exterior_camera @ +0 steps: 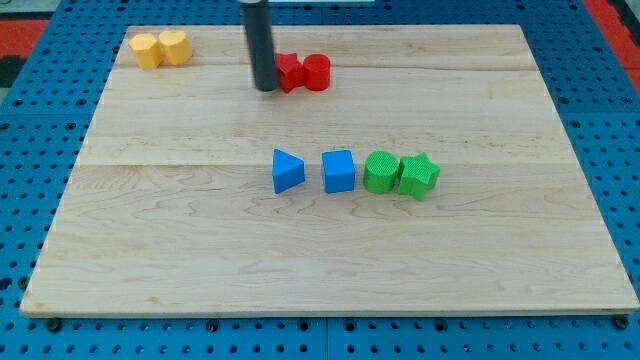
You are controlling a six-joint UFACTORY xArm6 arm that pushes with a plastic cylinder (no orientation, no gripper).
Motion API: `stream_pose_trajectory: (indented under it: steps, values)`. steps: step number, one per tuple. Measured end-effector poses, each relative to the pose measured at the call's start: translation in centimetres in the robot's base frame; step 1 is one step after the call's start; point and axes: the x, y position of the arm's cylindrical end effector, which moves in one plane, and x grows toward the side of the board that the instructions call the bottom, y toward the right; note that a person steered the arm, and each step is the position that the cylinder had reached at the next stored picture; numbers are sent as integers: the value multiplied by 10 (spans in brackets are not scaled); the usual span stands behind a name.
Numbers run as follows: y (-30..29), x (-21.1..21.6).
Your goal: Move the red blocks to the right
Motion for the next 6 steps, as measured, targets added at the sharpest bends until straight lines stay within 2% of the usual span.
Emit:
stream_pose_trajectory:
  steps: [1, 3, 4, 5, 6]
  values:
    - [-7, -4]
    - [-17, -39]
    - [59, -36]
    - [115, -14]
    - [127, 42]
